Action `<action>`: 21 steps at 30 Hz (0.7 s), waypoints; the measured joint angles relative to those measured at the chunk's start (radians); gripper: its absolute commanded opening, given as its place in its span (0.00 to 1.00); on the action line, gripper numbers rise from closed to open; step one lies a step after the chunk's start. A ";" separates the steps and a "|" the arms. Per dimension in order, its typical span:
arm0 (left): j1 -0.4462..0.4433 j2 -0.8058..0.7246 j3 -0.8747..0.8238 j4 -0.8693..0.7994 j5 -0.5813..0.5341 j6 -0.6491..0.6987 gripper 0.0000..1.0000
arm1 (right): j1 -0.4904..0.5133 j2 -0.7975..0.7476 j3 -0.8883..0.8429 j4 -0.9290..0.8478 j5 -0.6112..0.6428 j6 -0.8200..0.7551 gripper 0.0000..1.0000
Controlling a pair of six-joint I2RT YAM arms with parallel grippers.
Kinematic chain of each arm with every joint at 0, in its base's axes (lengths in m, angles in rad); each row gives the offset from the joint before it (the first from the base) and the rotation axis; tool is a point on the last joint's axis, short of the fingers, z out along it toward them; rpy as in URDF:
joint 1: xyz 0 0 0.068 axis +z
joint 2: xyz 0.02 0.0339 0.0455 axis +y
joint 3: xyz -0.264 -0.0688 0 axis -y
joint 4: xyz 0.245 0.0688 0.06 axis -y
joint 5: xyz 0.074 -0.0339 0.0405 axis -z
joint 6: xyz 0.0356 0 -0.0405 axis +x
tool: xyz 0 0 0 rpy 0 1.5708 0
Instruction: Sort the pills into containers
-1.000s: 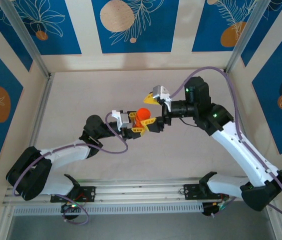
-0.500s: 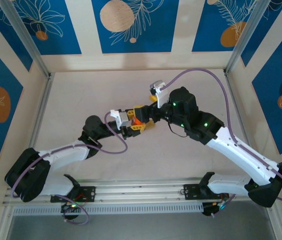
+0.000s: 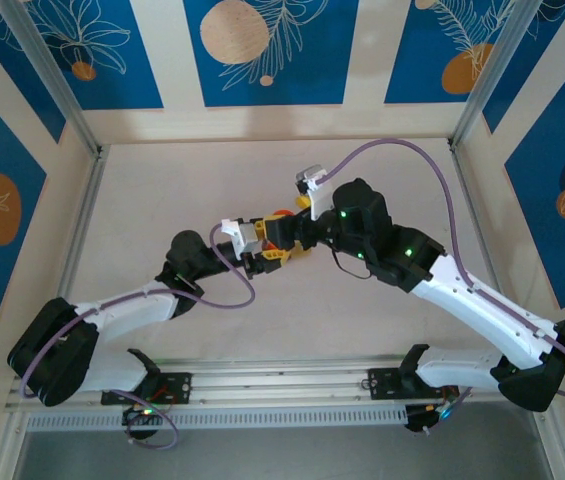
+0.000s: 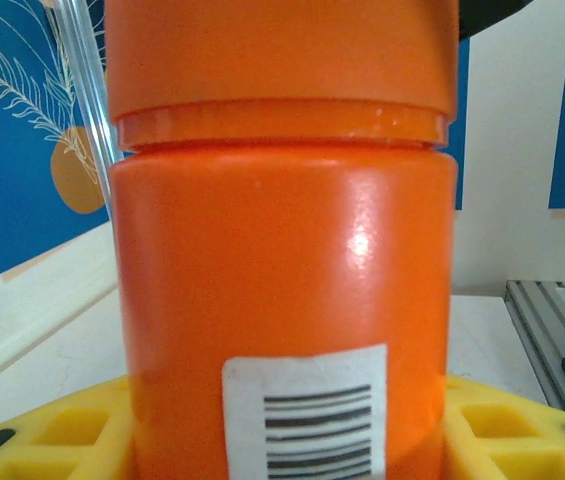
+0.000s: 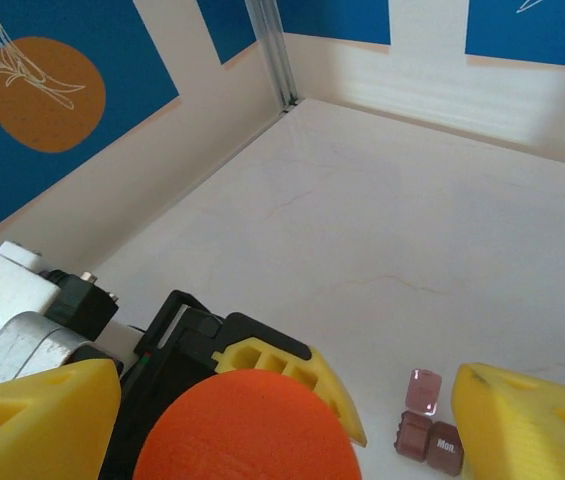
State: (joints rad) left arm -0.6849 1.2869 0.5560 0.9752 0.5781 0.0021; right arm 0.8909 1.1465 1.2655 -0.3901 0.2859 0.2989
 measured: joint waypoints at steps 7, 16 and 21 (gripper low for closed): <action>0.000 -0.002 0.000 -0.008 -0.004 0.000 0.00 | 0.013 0.001 0.000 -0.013 0.014 -0.002 0.84; 0.000 -0.002 0.000 -0.011 -0.004 0.000 0.00 | 0.022 0.006 0.000 -0.023 0.037 -0.012 0.77; 0.000 -0.003 0.000 -0.011 -0.005 0.000 0.00 | 0.024 0.013 0.000 -0.023 0.040 -0.013 0.77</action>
State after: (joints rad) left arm -0.6849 1.2842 0.5560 0.9638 0.5735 0.0025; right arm 0.9146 1.1595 1.2655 -0.4133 0.3264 0.2863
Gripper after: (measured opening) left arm 0.518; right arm 0.770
